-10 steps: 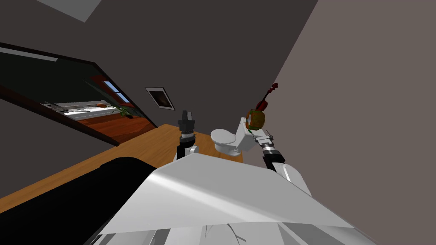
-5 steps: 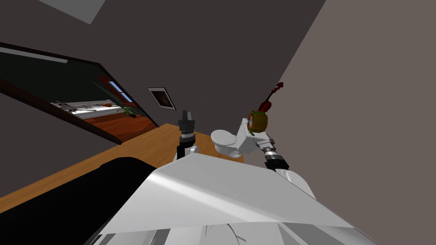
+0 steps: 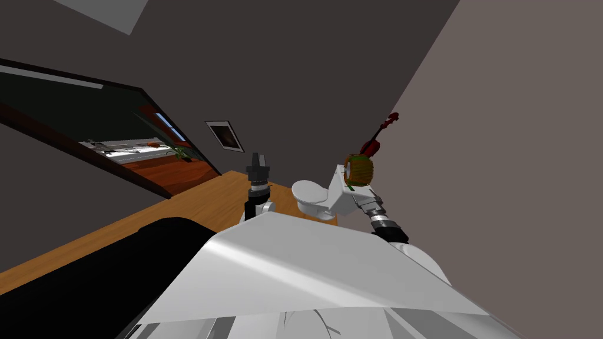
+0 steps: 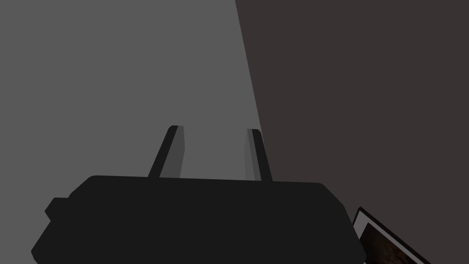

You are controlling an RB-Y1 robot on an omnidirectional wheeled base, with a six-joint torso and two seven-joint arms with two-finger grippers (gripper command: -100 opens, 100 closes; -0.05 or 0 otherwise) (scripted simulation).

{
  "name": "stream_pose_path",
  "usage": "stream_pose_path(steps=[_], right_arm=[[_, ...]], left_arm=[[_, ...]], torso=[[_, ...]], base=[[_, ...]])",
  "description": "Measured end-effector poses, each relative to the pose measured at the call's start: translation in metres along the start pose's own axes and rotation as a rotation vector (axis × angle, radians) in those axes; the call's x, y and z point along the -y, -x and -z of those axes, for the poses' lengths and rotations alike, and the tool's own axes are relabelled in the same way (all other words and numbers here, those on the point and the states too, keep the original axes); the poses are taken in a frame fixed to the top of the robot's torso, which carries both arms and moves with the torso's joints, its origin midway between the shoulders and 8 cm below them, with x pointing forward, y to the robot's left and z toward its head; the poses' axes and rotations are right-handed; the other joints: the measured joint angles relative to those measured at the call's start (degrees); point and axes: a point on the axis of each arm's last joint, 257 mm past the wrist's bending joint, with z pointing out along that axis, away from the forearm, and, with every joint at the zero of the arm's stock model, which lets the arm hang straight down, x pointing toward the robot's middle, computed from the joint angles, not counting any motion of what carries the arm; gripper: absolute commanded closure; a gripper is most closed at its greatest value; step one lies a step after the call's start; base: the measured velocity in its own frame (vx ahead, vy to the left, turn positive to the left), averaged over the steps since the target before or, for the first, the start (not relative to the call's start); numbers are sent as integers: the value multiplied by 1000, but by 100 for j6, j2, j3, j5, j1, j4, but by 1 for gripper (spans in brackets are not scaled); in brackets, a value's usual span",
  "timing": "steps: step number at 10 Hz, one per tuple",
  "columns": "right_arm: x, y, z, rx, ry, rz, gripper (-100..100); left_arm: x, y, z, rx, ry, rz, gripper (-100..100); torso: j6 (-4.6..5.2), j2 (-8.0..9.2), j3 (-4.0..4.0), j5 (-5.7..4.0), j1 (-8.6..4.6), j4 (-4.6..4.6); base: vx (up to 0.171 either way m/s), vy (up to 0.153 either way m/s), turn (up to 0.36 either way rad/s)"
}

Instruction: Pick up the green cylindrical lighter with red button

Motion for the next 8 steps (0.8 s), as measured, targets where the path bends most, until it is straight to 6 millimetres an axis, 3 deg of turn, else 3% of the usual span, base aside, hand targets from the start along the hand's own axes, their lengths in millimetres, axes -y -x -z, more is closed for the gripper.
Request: stream_pose_path(steps=[1, 7, 8], right_arm=[[0, 0, 0, 0, 0, 0, -100], [46, 50, -4, 82, -101, 52, -100], [47, 51, -4, 83, -104, 52, 100]], left_arm=[[0, 0, 0, 0, 0, 0, 0], [0, 0, 0, 0, 0, 0, 0], [0, 0, 0, 0, 0, 0, 0]], torso=[[0, 9, 5, 1, 2, 2], [1, 43, 26, 3, 12, 10], [0, 30, 18, 2, 7, 8]], base=[[-39, 11, -40], [-70, 17, -29], [-5, 2, 0]])
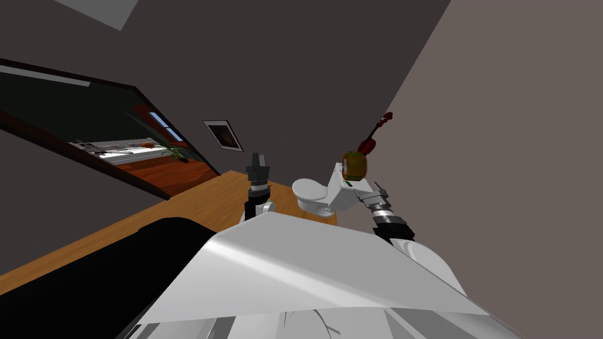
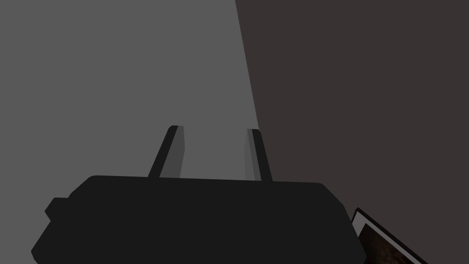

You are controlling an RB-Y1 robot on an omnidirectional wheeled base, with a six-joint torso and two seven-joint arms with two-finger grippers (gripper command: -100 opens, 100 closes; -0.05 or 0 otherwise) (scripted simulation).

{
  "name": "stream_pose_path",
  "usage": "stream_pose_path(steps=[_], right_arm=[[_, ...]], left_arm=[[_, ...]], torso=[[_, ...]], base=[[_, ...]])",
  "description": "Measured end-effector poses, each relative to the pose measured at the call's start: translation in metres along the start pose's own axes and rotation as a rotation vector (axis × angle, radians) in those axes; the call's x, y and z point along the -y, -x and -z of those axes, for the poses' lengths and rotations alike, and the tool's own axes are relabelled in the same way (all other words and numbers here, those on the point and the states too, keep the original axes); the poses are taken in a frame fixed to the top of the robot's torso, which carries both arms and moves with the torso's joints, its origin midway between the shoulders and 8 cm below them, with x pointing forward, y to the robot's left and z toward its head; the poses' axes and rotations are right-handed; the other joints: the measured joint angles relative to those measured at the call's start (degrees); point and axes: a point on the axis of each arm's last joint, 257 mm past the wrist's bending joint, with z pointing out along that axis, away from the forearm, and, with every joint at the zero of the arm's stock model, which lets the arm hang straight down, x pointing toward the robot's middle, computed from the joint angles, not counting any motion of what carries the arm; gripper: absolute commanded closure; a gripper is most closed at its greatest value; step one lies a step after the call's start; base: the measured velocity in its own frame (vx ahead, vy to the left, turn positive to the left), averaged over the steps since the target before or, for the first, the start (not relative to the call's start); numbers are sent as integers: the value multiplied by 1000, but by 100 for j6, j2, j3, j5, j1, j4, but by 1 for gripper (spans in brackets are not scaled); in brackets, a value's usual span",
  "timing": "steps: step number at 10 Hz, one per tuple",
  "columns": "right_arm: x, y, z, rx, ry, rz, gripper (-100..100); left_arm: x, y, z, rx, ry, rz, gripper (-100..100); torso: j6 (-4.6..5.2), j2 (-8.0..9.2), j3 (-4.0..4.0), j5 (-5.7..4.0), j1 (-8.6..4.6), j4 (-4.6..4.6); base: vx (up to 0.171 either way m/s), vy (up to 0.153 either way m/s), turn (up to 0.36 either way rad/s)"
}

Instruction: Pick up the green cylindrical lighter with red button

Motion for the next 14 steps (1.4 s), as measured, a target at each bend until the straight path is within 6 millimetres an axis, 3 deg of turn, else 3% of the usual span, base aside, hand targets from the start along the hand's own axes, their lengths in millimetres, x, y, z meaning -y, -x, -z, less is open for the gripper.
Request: stream_pose_path(steps=[4, 6, 14], right_arm=[[0, 0, 0, 0, 0, 0, 100], [0, 0, 0, 0, 0, 0, -100], [-27, -41, 42, -83, 142, 59, -100]], left_arm=[[0, 0, 0, 0, 0, 0, 0], [0, 0, 0, 0, 0, 0, 0], [0, 0, 0, 0, 0, 0, 0]], torso=[[0, -15, -9, -1, -4, -4], [0, -15, -9, -1, -4, -4], [0, -52, -31, -1, -3, -12]], base=[[0, 0, 0], [29, 3, 4], [96, 9, 4]])
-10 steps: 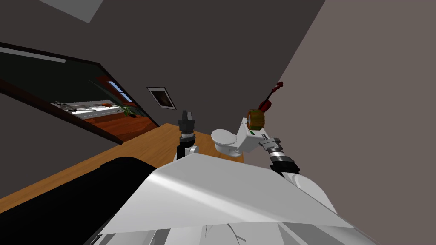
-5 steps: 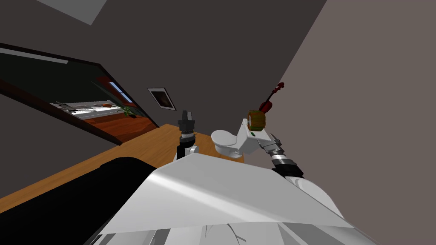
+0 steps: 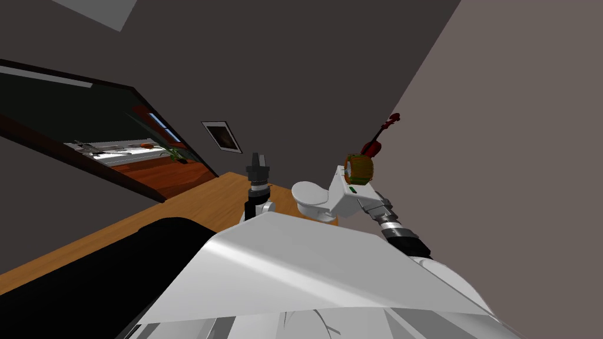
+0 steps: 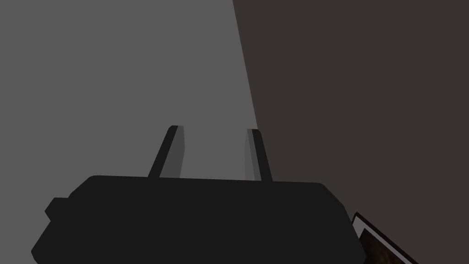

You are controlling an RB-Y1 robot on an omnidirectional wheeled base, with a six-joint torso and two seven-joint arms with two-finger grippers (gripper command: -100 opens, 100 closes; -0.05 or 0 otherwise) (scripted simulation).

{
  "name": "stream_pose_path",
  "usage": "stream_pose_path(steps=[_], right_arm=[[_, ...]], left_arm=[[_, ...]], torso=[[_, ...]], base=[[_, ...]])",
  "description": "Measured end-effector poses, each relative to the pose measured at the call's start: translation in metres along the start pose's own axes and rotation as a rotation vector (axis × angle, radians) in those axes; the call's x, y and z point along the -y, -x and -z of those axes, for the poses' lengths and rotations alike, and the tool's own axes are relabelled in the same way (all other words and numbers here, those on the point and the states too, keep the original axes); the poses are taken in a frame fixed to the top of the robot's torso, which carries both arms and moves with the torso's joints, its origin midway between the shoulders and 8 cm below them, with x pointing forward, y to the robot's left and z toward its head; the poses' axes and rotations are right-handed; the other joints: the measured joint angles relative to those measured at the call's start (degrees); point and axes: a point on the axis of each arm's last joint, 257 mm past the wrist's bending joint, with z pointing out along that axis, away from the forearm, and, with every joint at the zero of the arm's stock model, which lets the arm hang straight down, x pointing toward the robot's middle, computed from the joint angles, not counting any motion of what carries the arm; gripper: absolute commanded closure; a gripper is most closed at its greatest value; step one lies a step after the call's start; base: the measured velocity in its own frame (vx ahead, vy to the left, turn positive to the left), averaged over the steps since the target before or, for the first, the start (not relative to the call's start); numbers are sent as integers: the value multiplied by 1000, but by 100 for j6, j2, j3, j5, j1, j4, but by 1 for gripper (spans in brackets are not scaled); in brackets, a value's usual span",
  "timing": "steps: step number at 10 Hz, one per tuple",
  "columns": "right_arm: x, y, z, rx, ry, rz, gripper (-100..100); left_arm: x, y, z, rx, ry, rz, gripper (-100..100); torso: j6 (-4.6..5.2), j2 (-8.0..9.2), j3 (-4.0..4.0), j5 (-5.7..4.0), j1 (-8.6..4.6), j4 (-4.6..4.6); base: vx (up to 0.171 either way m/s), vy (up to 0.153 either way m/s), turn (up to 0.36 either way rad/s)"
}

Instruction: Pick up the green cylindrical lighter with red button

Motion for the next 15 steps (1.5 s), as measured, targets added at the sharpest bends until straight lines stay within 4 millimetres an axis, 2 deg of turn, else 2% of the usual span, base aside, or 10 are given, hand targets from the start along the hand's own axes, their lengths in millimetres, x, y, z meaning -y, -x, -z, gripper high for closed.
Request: stream_pose_path(steps=[2, 3, 4, 9, 10, 14, 15], right_arm=[[-10, -8, 10, -20, 39, 14, -100], [-11, -8, 11, -21, 41, 14, 0], [-11, -8, 11, -21, 41, 14, -100], [33, 30, 1, 44, -65, 68, -100], [35, 31, 1, 44, -69, 67, 100], [35, 31, 1, 44, -69, 67, 100], [35, 31, 1, 44, -69, 67, 0]], left_arm=[[0, 0, 0, 0, 0, 0, 0], [0, 0, 0, 0, 0, 0, 0], [0, 0, 0, 0, 0, 0, 0], [0, 0, 0, 0, 0, 0, 0], [0, 0, 0, 0, 0, 0, 0], [0, 0, 0, 0, 0, 0, 0], [0, 0, 0, 0, 0, 0, 0]], torso=[[0, 3, 2, 1, 3, 1], [-1, 17, 9, 1, 2, 3], [-1, 28, 16, 0, 1, 6], [0, 78, 45, 3, 12, 18], [0, 62, 37, 1, 6, 15], [0, 37, 22, 0, 0, 9], [0, 37, 21, 0, 0, 8]], base=[[64, 9, 2], [7, 1, -1], [-50, 9, -39], [-101, 20, -32], [-9, 3, 0], [0, 0, 0], [0, 0, 0]])
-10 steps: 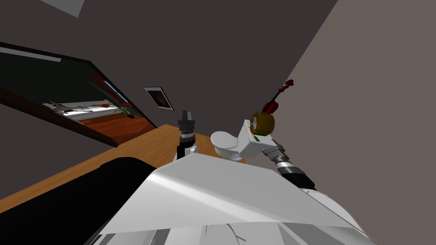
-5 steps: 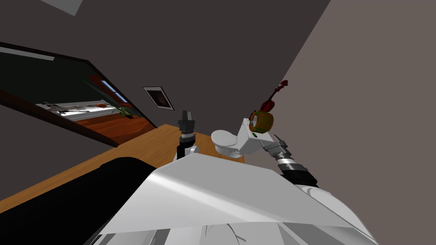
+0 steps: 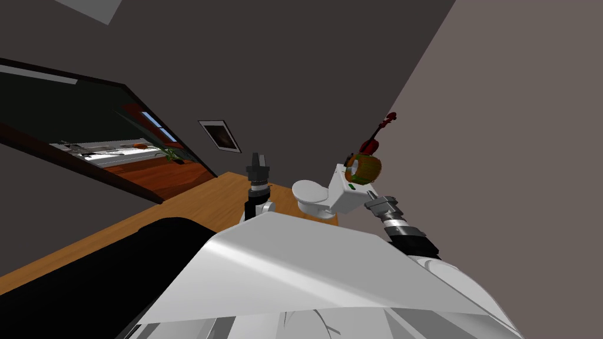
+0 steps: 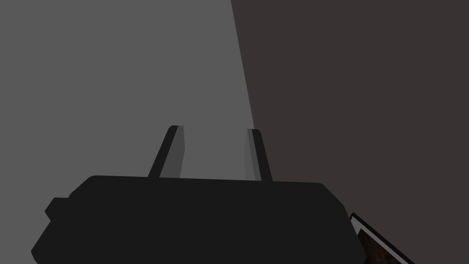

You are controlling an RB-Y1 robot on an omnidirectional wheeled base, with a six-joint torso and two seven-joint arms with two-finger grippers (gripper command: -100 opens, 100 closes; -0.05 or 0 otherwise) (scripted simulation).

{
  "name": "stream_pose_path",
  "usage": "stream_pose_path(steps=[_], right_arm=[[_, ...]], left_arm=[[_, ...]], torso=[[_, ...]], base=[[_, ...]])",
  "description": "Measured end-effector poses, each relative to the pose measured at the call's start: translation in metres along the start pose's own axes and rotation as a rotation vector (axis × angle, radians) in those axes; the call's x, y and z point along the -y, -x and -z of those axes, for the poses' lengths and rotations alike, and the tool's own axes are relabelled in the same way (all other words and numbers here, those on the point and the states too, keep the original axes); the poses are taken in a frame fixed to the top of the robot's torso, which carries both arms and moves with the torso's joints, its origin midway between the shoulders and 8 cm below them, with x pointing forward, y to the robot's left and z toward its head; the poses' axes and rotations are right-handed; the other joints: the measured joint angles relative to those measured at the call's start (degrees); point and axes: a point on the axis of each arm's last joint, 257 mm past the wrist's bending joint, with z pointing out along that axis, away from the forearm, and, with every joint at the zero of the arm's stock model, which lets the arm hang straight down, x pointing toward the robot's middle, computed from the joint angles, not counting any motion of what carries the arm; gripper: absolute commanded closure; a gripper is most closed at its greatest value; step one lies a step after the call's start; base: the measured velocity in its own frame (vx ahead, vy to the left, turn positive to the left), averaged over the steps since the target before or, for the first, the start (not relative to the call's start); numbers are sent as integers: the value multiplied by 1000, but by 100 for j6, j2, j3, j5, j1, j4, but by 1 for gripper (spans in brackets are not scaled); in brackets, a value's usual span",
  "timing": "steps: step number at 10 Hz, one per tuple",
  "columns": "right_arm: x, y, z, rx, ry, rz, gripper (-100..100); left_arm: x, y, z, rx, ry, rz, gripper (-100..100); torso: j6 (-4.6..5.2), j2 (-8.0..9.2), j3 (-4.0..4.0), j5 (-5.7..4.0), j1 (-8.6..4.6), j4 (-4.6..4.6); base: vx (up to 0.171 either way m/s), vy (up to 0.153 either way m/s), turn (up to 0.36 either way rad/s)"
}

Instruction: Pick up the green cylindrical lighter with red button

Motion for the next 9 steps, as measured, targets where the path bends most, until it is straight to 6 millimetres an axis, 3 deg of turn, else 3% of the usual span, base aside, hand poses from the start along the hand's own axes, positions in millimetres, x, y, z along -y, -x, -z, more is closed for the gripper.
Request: stream_pose_path(steps=[1, 7, 8, 9], right_arm=[[0, 0, 0, 0, 0, 0, -100], [-46, -38, 6, -69, 99, 29, -100], [-47, -39, 6, -71, 101, 28, 0], [-47, -39, 6, -70, 101, 29, -100]], left_arm=[[0, 0, 0, 0, 0, 0, 0], [0, 0, 0, 0, 0, 0, 0], [0, 0, 0, 0, 0, 0, 0], [0, 0, 0, 0, 0, 0, 0]], torso=[[0, 0, 0, 0, 0, 0], [-1, -28, -17, -2, -9, -6], [0, -18, -11, -1, -4, -5], [0, -8, -5, 0, -1, -2]], base=[[33, -4, 42], [68, -16, 40], [6, -2, -1], [-42, 10, -77]])
